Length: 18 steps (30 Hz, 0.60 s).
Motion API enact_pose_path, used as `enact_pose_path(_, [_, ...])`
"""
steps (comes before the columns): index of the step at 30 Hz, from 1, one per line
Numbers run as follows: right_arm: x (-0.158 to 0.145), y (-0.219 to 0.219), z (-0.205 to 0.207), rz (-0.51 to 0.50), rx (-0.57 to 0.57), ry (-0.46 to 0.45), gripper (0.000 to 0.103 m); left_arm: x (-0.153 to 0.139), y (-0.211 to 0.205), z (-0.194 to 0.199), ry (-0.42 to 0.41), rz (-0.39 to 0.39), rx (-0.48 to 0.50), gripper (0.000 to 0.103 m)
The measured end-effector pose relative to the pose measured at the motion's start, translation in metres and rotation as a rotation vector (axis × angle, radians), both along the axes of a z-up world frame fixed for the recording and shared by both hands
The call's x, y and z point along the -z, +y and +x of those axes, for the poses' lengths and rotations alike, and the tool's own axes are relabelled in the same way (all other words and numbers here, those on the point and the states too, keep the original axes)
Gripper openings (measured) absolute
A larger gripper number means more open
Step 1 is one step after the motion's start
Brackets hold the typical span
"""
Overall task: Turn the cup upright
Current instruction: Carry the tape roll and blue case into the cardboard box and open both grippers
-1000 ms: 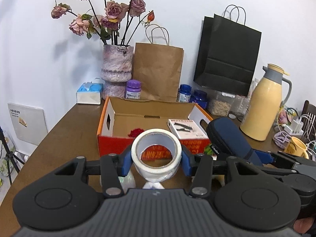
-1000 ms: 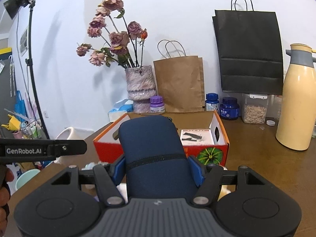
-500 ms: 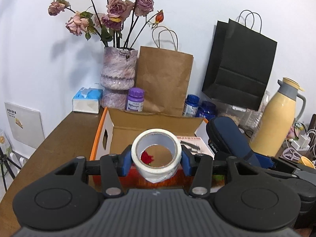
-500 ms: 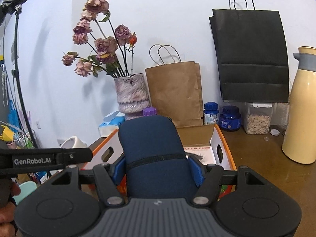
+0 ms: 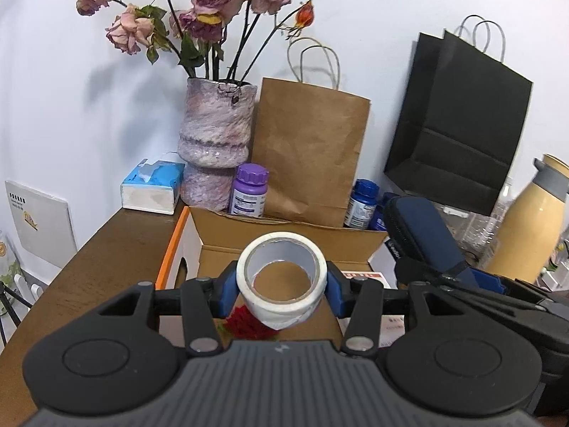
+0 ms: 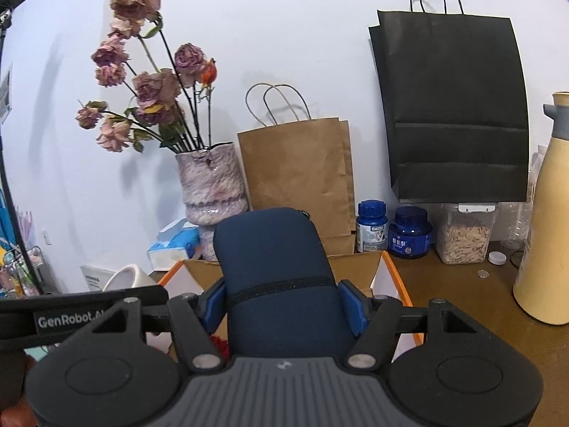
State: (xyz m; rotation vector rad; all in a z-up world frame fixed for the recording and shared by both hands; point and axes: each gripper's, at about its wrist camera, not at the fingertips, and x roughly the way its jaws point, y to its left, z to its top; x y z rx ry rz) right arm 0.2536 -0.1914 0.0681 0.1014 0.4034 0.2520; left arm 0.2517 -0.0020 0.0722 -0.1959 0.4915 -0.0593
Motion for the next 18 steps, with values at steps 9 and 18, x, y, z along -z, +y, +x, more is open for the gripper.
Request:
enact_pose_path(9, [0.007,0.005,0.041,0.010,0.038,0.014,0.064,0.008,0.006,0.041,0.029,-0.020,-0.037,0.049])
enact_pose_path(18, [0.022,0.006,0.070,0.006,0.073,0.035,0.064,0.025,0.007,0.067,0.051,-0.017,-0.067,0.049])
